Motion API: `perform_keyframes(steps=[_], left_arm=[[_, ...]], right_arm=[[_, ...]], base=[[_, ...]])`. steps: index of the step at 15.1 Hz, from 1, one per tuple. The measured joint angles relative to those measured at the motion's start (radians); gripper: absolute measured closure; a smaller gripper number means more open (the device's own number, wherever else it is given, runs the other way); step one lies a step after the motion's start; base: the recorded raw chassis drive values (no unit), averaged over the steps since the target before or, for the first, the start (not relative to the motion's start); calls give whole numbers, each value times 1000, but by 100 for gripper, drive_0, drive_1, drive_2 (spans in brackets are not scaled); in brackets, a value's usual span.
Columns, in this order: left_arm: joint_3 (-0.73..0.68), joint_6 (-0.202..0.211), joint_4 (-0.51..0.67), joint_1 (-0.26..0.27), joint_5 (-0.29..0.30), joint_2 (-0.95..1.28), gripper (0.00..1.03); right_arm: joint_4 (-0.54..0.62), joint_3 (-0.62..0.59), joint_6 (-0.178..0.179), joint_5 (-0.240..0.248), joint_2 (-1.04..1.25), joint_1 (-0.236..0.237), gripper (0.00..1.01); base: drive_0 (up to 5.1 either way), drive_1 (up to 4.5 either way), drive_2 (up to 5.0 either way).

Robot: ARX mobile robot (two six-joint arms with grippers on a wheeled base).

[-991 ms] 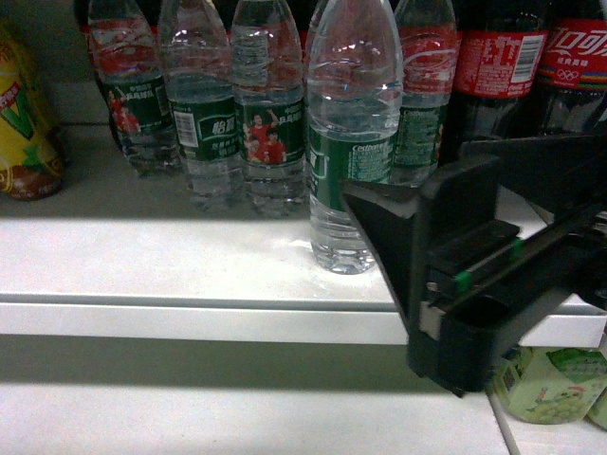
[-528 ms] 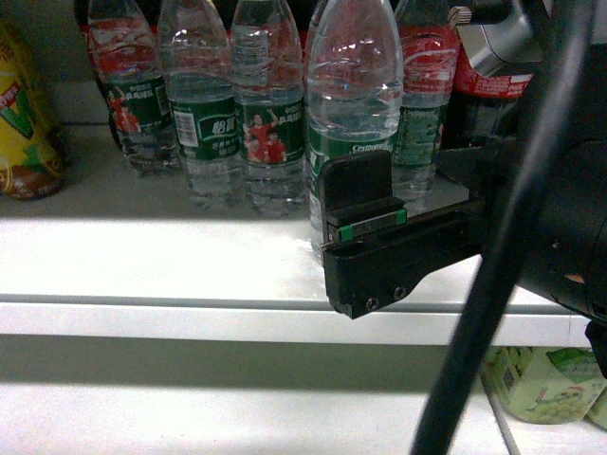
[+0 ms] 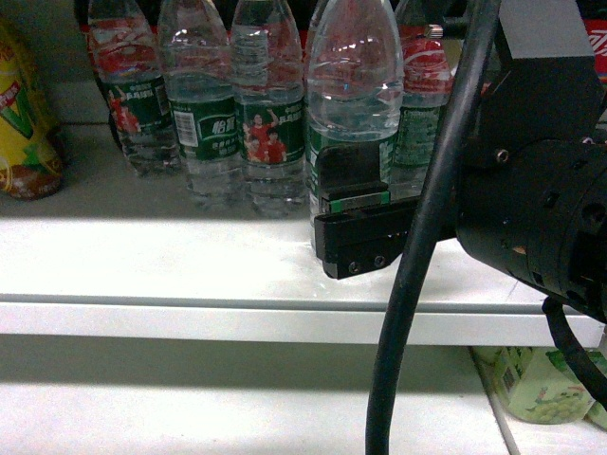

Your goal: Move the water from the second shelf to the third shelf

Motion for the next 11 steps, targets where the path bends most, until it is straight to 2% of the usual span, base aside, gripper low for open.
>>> perform_keyframes(steps=[9,11], left_arm=[[0,0,0,0,0,0,5],[0,0,0,0,0,0,5]], right_arm=[[2,94,6,41,94,57,3],[3,166,16,102,165,81,3]], base=[[0,0,0],[0,0,0]])
